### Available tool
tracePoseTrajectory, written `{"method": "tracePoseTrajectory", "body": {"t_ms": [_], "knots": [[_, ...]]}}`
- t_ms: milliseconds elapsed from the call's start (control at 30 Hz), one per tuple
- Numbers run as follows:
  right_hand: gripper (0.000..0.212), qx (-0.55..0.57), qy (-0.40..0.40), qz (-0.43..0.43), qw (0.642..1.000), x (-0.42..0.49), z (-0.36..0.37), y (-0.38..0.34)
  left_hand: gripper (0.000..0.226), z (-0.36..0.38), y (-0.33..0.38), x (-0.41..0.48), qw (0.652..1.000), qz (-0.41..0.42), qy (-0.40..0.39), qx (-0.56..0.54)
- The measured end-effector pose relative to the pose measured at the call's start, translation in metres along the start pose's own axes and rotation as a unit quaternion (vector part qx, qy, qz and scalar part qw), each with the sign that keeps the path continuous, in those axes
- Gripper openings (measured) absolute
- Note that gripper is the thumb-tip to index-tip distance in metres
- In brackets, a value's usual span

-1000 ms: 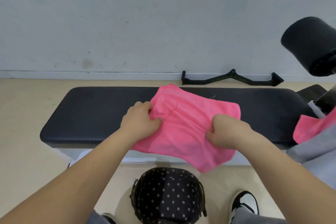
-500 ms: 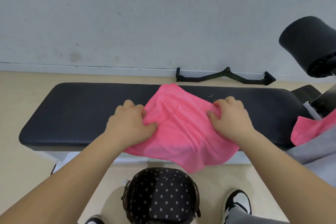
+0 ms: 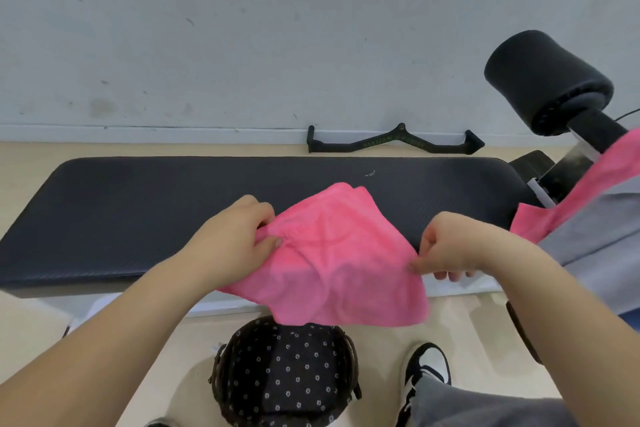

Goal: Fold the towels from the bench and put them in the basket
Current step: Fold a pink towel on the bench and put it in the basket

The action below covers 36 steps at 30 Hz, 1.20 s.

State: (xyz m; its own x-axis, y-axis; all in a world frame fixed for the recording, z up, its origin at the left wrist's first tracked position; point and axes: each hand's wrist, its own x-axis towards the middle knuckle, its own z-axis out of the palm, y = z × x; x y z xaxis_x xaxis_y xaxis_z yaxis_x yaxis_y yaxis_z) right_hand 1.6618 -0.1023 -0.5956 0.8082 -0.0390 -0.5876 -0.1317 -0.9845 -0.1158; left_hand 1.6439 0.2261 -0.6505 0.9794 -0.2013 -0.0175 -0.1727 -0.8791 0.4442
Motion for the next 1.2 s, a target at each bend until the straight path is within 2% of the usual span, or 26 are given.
{"method": "tracePoseTrajectory", "body": {"t_ms": [67, 133, 200, 300, 400, 467, 600, 733, 867, 967, 1100, 1200], "knots": [[0.030, 0.090, 0.104, -0.046, 0.989, 0.004, 0.004, -0.005, 0.017, 0.002, -0.001, 0.000, 1.000, 0.008, 0.007, -0.010], [0.027, 0.147, 0.209, -0.101, 0.962, 0.012, 0.010, -0.019, 0.017, 0.000, -0.001, -0.001, 1.000, -0.009, 0.009, -0.002], [0.037, 0.148, 0.239, -0.153, 0.947, 0.024, 0.016, -0.034, 0.027, -0.002, -0.002, -0.002, 0.999, -0.041, 0.011, 0.023], [0.050, 0.123, 0.215, -0.182, 0.952, 0.045, 0.023, -0.052, 0.040, -0.006, -0.005, -0.006, 0.996, -0.070, 0.022, 0.041], [0.024, 0.102, 0.207, -0.168, 0.958, 0.055, 0.019, -0.063, 0.046, -0.009, -0.011, -0.009, 0.997, -0.064, 0.032, 0.025], [0.017, 0.136, 0.201, -0.162, 0.956, 0.056, 0.015, -0.065, 0.047, -0.010, -0.016, -0.011, 0.999, -0.043, 0.027, 0.007], [0.034, 0.197, 0.215, -0.160, 0.943, 0.055, 0.009, -0.060, 0.036, -0.014, -0.026, -0.010, 1.000, -0.010, -0.005, -0.014], [0.016, 0.201, 0.223, -0.126, 0.946, 0.051, 0.003, -0.050, 0.028, -0.019, -0.030, -0.009, 0.999, 0.005, -0.032, -0.024], [0.019, 0.199, 0.251, -0.114, 0.940, 0.050, 0.004, -0.049, 0.027, -0.023, -0.030, -0.008, 0.999, 0.010, -0.043, -0.028], [0.020, 0.204, 0.240, -0.121, 0.941, 0.050, 0.003, -0.056, 0.027, -0.023, -0.029, -0.006, 0.998, 0.009, -0.044, -0.033], [0.016, 0.329, 0.174, -0.168, 0.913, 0.053, 0.005, -0.059, 0.027, -0.022, -0.031, -0.006, 0.998, 0.010, -0.044, -0.037], [0.016, 0.376, 0.148, -0.172, 0.898, 0.057, 0.006, -0.060, 0.027, -0.021, -0.031, -0.006, 0.998, 0.011, -0.044, -0.032]]}}
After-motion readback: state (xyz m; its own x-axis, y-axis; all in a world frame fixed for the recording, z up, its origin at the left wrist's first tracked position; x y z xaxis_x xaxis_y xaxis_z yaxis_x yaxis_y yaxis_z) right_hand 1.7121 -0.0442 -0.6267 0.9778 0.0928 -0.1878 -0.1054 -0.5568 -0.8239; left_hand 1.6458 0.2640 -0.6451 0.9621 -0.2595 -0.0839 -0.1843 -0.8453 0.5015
